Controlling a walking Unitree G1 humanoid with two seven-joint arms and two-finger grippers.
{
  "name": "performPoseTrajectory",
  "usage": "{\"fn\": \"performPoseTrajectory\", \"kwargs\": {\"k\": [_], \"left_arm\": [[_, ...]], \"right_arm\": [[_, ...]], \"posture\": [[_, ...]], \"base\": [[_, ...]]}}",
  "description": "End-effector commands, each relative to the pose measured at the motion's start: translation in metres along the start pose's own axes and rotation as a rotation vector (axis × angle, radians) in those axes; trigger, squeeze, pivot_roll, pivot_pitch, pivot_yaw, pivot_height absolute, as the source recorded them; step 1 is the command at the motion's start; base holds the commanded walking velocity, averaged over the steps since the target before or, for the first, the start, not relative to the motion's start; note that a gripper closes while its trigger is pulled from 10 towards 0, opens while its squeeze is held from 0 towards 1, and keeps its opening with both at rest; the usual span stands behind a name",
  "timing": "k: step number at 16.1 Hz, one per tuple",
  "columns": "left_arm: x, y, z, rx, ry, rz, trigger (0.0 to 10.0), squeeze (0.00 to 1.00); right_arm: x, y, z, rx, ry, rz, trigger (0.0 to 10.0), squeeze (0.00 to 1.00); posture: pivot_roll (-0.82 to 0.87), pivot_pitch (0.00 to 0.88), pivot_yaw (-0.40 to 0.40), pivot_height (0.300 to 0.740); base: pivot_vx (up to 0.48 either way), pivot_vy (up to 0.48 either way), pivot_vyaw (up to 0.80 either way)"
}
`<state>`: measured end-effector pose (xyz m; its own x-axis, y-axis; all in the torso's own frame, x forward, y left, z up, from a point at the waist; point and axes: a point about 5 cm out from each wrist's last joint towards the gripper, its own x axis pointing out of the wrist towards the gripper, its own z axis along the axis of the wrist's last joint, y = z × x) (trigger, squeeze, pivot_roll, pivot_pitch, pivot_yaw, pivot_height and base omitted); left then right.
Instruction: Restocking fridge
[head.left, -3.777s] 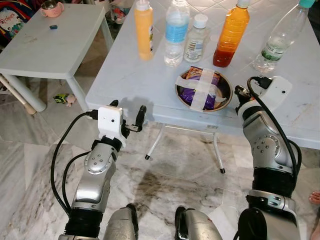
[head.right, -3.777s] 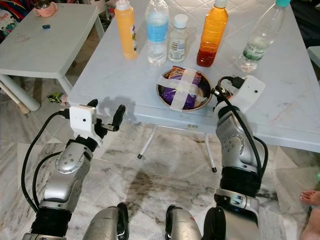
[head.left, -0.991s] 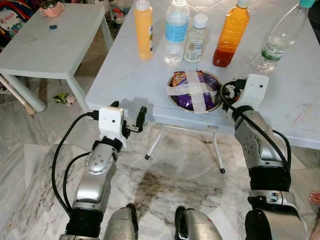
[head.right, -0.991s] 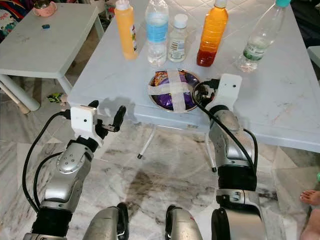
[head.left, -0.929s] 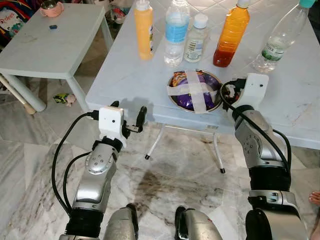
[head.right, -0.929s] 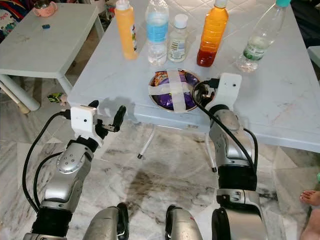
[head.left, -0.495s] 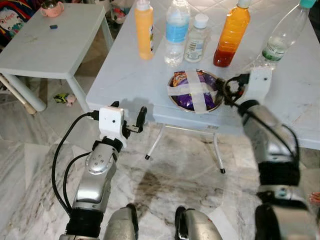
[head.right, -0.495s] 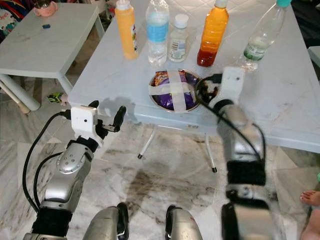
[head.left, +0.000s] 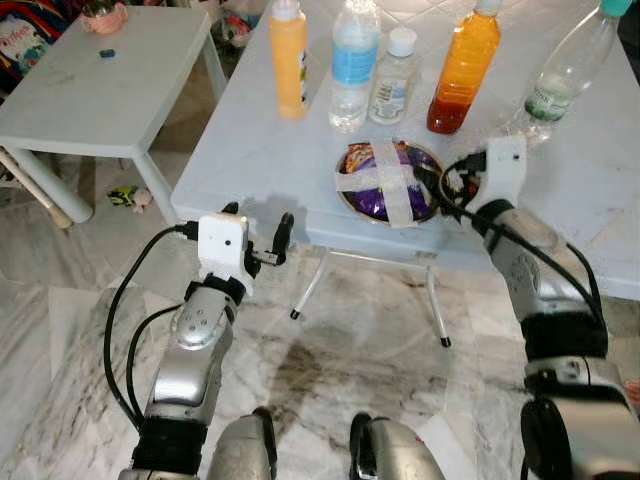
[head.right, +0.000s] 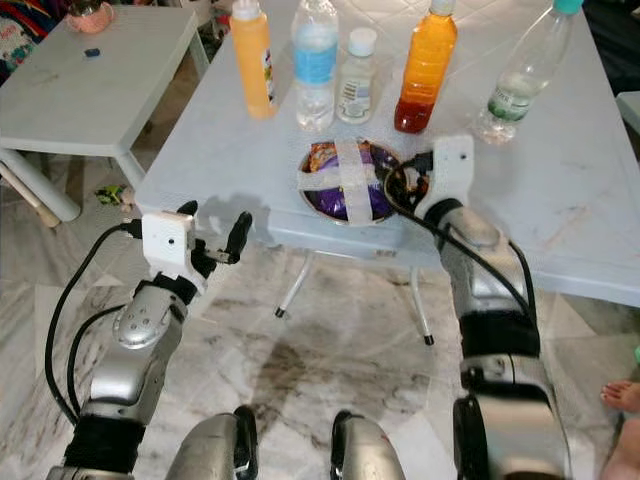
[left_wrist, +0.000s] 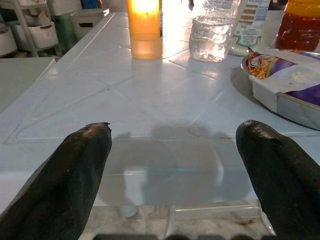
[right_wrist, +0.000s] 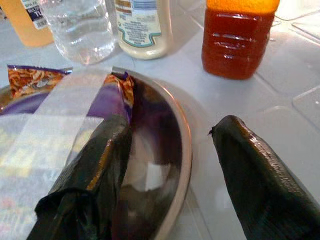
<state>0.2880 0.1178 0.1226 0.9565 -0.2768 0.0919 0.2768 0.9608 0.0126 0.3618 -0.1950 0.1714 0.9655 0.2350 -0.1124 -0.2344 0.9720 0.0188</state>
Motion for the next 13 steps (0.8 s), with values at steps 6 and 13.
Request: {"fn": "performPoseTrajectory", "kwargs": {"k": [6,13], "left_arm": [[-0.005,0.005,0.002,0.021,0.008,0.003,10.0,0.00],[-0.004,0.002,0.002,0.020,0.018,-0.013,10.0,0.00]], "right_arm": [[0.001,-0.012,-0.011,0.025,0.052,-0.096,10.0,0.00],[0.001,-0.008,-0.028,0.106,0.093,-0.070,0.0,0.00]], "posture": [[0.04,0.204,0.050,0.740],[0.04,0.219,0.060,0.740]], "base": [[0.000,0.000,0.00],[0.000,0.000,0.00]]}}
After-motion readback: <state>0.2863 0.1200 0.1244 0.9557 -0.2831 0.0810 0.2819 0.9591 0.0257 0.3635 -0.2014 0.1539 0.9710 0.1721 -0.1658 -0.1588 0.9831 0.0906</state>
